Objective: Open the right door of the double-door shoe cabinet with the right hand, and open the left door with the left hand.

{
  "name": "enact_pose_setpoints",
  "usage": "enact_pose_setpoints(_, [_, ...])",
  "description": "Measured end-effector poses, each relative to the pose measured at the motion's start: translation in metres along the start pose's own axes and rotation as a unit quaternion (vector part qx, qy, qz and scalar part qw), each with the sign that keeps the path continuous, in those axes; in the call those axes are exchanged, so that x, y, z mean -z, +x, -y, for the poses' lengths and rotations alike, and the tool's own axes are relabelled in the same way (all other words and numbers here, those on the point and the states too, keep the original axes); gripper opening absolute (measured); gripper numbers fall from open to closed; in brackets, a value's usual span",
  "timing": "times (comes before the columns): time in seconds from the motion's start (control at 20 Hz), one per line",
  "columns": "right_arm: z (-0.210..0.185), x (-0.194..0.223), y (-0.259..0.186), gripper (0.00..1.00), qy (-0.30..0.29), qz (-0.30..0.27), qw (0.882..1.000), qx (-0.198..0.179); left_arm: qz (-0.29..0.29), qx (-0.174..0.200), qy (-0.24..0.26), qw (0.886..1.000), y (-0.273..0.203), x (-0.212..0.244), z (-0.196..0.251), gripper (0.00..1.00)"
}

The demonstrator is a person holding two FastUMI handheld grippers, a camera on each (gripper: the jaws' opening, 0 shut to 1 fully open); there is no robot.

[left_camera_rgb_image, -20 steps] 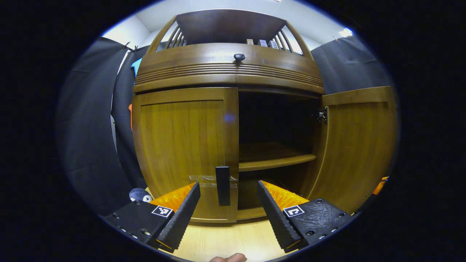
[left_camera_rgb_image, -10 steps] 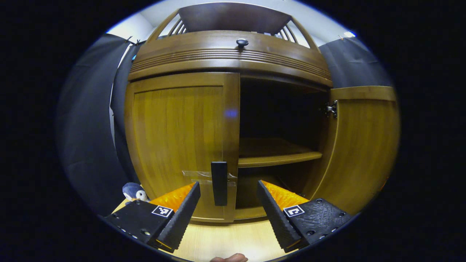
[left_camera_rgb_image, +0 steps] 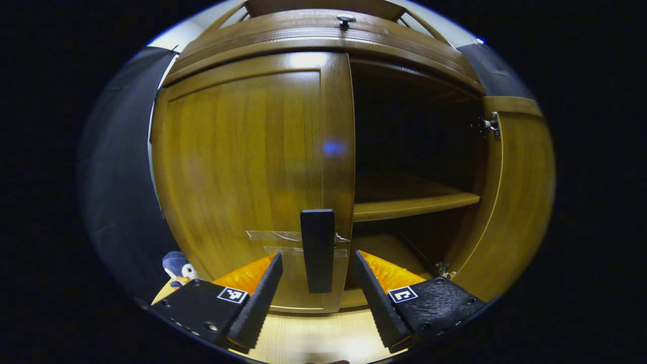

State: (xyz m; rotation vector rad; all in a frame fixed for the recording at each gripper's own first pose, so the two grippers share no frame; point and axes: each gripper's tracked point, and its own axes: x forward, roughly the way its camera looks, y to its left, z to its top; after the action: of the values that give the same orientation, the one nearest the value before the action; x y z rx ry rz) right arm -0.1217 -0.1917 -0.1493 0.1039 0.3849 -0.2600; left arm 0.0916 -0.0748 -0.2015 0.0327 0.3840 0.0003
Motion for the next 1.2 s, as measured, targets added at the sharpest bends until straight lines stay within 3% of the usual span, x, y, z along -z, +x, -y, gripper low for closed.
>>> enact_pose_setpoints(0.1, [0.001,-0.002,-0.001,0.09,0.006,0.001,1.0,0.009,0.004,-0.002,-0.002,1.0,0.01,-0.004,0.0,0.81])
enact_pose_setpoints(0.15, [0.0,-0.003,-0.004,0.12,0.011,0.001,1.0,0.011,0.008,0.001,-0.003,1.0,0.016,-0.006,0.001,0.87])
enact_pose_setpoints(0.2, [0.0,-0.004,-0.008,0.16,0.015,0.001,1.0,0.014,0.012,0.003,-0.001,1.0,0.019,-0.008,-0.001,0.78])
enact_pose_setpoints(0.25, [0.001,-0.005,-0.011,0.22,0.017,0.003,1.0,0.018,0.019,0.004,0.002,1.0,0.022,-0.012,-0.001,0.76])
enact_pose_setpoints(0.3, [0.002,-0.006,-0.014,0.28,0.018,0.005,1.0,0.022,0.021,0.005,0.005,1.0,0.024,-0.013,-0.001,0.84])
enact_pose_setpoints(0.35, [0.003,-0.007,-0.017,0.33,0.018,0.008,0.999,0.026,0.02,0.009,0.004,1.0,0.025,-0.014,0.001,0.7])
enact_pose_setpoints(0.4, [0.003,-0.008,-0.02,0.4,0.018,0.012,0.999,0.028,0.023,0.016,0.003,1.0,0.024,-0.016,0.005,0.69])
enact_pose_setpoints(0.6, [-0.01,-0.009,-0.029,0.53,0.016,0.017,0.999,0.024,0.029,0.021,0.018,0.999,0.023,-0.016,0.007,0.48])
enact_pose_setpoints(0.75, [-0.02,-0.008,-0.033,0.59,0.009,0.02,1.0,0.018,0.028,0.031,0.016,0.999,0.025,-0.016,0.005,0.34])
enact_pose_setpoints(0.8, [-0.024,-0.009,-0.034,0.62,0.007,0.021,1.0,0.015,0.024,0.034,0.013,0.999,0.024,-0.015,0.006,0.39])
enact_pose_setpoints(0.85, [-0.029,-0.009,-0.034,0.62,0.005,0.022,1.0,0.01,0.023,0.036,0.013,0.999,0.023,-0.015,0.004,0.3])
enact_pose_setpoints(1.2, [-0.067,-0.016,-0.026,0.63,-0.016,0.03,0.999,-0.034,0.019,0.045,0.01,0.999,0.002,-0.009,0.001,0.24])
